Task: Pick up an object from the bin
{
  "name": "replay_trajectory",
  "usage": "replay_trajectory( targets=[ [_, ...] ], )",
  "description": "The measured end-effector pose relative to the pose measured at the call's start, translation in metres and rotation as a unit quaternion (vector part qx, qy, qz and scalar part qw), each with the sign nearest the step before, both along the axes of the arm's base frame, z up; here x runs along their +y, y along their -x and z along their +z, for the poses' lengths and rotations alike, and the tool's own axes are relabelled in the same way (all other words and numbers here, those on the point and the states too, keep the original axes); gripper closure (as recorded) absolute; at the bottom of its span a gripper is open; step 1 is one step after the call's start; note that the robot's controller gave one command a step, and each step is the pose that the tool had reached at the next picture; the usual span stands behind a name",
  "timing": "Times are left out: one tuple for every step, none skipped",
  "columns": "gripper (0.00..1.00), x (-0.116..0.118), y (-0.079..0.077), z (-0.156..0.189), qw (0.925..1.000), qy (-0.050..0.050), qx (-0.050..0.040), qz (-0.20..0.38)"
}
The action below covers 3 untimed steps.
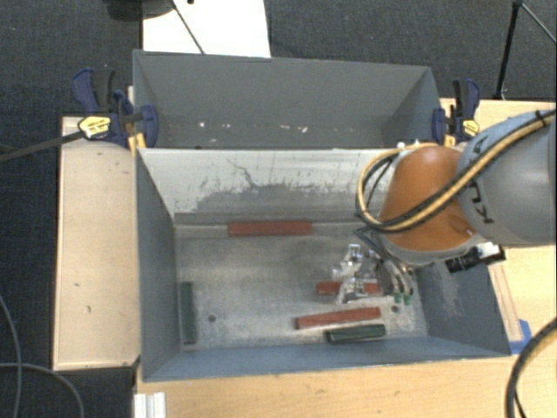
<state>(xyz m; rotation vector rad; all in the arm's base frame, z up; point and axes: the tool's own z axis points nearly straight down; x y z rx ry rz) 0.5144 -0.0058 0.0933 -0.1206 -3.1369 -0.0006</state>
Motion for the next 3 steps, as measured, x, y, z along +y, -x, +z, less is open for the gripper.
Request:
replay_trajectory(
  targets=[
    [1.0,0.0,-0.001,0.013,1.0,0.0,-0.001,0.0],
    [1.0,0.0,0.0,0.026,1.0,0.0,-0.0008,0.0],
    [1.0,0.0,-0.001,0.038,1.0,0.0,-0.0025,0.0]
  ],
)
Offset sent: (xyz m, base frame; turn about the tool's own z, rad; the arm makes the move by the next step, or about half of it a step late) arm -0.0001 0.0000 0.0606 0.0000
